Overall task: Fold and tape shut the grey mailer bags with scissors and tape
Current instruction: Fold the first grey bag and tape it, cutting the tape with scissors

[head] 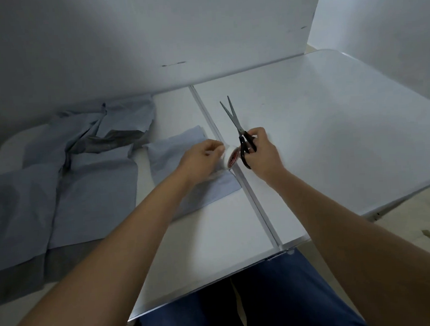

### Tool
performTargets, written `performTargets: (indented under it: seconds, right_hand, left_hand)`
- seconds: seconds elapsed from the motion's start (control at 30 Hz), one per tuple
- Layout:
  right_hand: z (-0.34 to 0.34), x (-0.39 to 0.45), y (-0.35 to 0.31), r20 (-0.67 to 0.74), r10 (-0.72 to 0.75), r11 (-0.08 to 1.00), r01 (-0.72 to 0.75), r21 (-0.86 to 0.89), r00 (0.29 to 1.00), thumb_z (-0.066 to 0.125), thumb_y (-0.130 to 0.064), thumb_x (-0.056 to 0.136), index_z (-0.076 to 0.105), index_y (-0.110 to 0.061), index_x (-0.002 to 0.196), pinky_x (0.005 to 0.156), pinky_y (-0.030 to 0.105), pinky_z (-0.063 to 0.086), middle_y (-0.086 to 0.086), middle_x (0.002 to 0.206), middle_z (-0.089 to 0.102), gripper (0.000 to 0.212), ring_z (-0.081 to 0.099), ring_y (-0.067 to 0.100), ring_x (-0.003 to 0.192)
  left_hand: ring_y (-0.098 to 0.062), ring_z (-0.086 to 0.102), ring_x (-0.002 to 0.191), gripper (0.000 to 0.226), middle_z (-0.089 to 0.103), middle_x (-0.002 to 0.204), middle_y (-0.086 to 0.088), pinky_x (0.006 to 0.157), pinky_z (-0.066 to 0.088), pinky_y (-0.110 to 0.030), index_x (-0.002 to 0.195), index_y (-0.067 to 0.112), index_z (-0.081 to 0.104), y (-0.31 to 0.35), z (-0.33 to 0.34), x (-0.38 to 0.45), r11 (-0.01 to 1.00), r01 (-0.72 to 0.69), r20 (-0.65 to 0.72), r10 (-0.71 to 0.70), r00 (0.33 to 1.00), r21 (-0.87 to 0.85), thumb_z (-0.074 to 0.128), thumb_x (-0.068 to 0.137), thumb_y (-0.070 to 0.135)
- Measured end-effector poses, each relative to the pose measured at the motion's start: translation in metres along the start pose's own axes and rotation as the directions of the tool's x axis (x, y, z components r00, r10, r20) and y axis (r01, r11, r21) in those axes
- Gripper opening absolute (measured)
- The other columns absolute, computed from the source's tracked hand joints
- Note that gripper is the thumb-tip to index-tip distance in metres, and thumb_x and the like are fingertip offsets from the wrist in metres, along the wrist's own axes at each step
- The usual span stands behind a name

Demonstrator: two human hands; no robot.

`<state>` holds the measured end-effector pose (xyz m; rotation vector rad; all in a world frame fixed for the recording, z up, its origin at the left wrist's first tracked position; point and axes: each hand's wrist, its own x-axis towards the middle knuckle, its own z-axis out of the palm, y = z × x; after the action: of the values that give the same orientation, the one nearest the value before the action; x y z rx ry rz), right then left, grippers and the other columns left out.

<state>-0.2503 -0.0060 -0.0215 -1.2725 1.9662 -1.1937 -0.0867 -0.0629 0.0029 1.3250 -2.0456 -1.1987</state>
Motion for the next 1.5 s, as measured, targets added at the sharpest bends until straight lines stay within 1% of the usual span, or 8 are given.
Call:
performTargets:
  seconds: [0.07, 0.13, 0.23, 0.33, 0.53, 0.67, 0.93, 1.5]
  right_hand:
    - [0.001, 0.001, 0.002, 0.001, -0.024, 1.0, 0.024, -0.011, 1.0, 0.057, 0.0, 0.084, 0.043, -0.016, 0.116, 0.06, 0.014, 0.037, -0.001, 0.092, 0.062, 0.038, 0.057, 0.012, 0.076]
    - [0.002, 0.001, 0.004, 0.029, -0.05, 0.999, 0.05, 0.0, 0.998, 0.058, -0.001, 0.084, 0.043, -0.017, 0.116, 0.063, 0.016, 0.039, 0.0, 0.097, 0.064, 0.038, 0.059, 0.014, 0.082]
    - [0.002, -0.001, 0.007, 0.053, -0.079, 0.997, 0.08, -0.008, 0.995, 0.06, -0.005, 0.085, 0.043, -0.018, 0.117, 0.064, 0.014, 0.041, -0.001, 0.105, 0.066, 0.038, 0.061, 0.017, 0.09]
    - [0.004, -0.004, 0.006, 0.043, -0.107, 0.994, 0.108, -0.012, 0.993, 0.062, -0.006, 0.083, 0.044, -0.015, 0.118, 0.063, 0.004, 0.038, -0.003, 0.103, 0.066, 0.04, 0.058, 0.017, 0.089]
    - [0.014, -0.007, 0.006, -0.005, -0.133, 0.991, 0.133, -0.016, 0.991, 0.062, -0.004, 0.079, 0.045, -0.014, 0.116, 0.064, 0.004, 0.037, -0.002, 0.093, 0.064, 0.042, 0.058, 0.019, 0.089]
    - [0.016, -0.006, 0.003, -0.023, -0.114, 0.993, 0.113, -0.042, 0.993, 0.059, -0.003, 0.078, 0.044, -0.015, 0.116, 0.059, 0.006, 0.036, -0.002, 0.089, 0.063, 0.042, 0.056, 0.02, 0.085]
    - [0.012, -0.009, 0.002, -0.096, -0.046, 0.998, 0.049, 0.029, 0.994, 0.057, -0.001, 0.078, 0.043, -0.017, 0.114, 0.06, 0.016, 0.038, -0.011, 0.074, 0.055, 0.042, 0.054, 0.016, 0.074]
    - [0.006, -0.013, 0.015, -0.261, -0.017, 0.996, 0.039, 0.082, 0.965, 0.055, 0.002, 0.076, 0.042, -0.02, 0.109, 0.074, 0.034, 0.046, -0.007, 0.078, 0.056, 0.043, 0.057, 0.026, 0.088]
  left_hand:
    - [-0.013, 0.059, 0.093, 0.021, 0.062, 0.11, 0.003, 0.086, 0.047, -0.026, 0.113, 0.02, 0.066, -0.007, -0.006, -0.008, 0.986, -0.079, -0.128, 0.099, 0.987, 0.148, 0.055, 0.097, 0.025]
    - [-0.015, 0.059, 0.093, 0.022, 0.063, 0.109, 0.0, 0.088, 0.048, -0.029, 0.113, 0.017, 0.068, -0.019, -0.012, -0.019, 0.944, -0.137, -0.15, 0.188, 0.971, 0.3, 0.054, 0.096, 0.016]
    - [-0.025, 0.061, 0.094, 0.024, 0.066, 0.104, -0.007, 0.085, 0.048, -0.034, 0.111, 0.011, 0.071, -0.038, -0.013, -0.033, 0.818, -0.301, -0.033, 0.363, 0.931, 0.489, 0.055, 0.094, 0.009]
    - [-0.028, 0.06, 0.094, 0.027, 0.064, 0.103, -0.009, 0.077, 0.05, -0.037, 0.118, 0.01, 0.068, -0.041, -0.004, -0.042, 0.708, -0.444, 0.113, 0.464, 0.879, 0.55, 0.054, 0.094, 0.011]
    - [-0.022, 0.054, 0.095, 0.032, 0.059, 0.107, -0.001, 0.061, 0.038, -0.029, 0.126, 0.018, 0.062, -0.036, 0.007, -0.047, 0.563, -0.454, 0.147, 0.506, 0.85, 0.691, 0.054, 0.095, 0.016]
    - [-0.022, 0.054, 0.092, 0.034, 0.061, 0.113, -0.001, 0.06, 0.033, -0.026, 0.124, 0.015, 0.064, -0.039, 0.007, -0.052, 0.54, -0.464, 0.147, 0.527, 0.837, 0.702, 0.058, 0.091, 0.012]
    - [-0.02, 0.05, 0.085, 0.035, 0.063, 0.099, 0.001, 0.072, 0.037, -0.023, 0.126, 0.014, 0.063, -0.051, 0.012, -0.052, 0.511, -0.462, 0.124, 0.562, 0.817, 0.725, 0.053, 0.093, 0.022]
    - [-0.021, 0.049, 0.084, 0.04, 0.063, 0.098, 0.0, 0.074, 0.045, -0.03, 0.125, 0.012, 0.063, -0.055, 0.016, -0.054, 0.494, -0.434, 0.107, 0.559, 0.822, 0.754, 0.039, 0.097, 0.028]
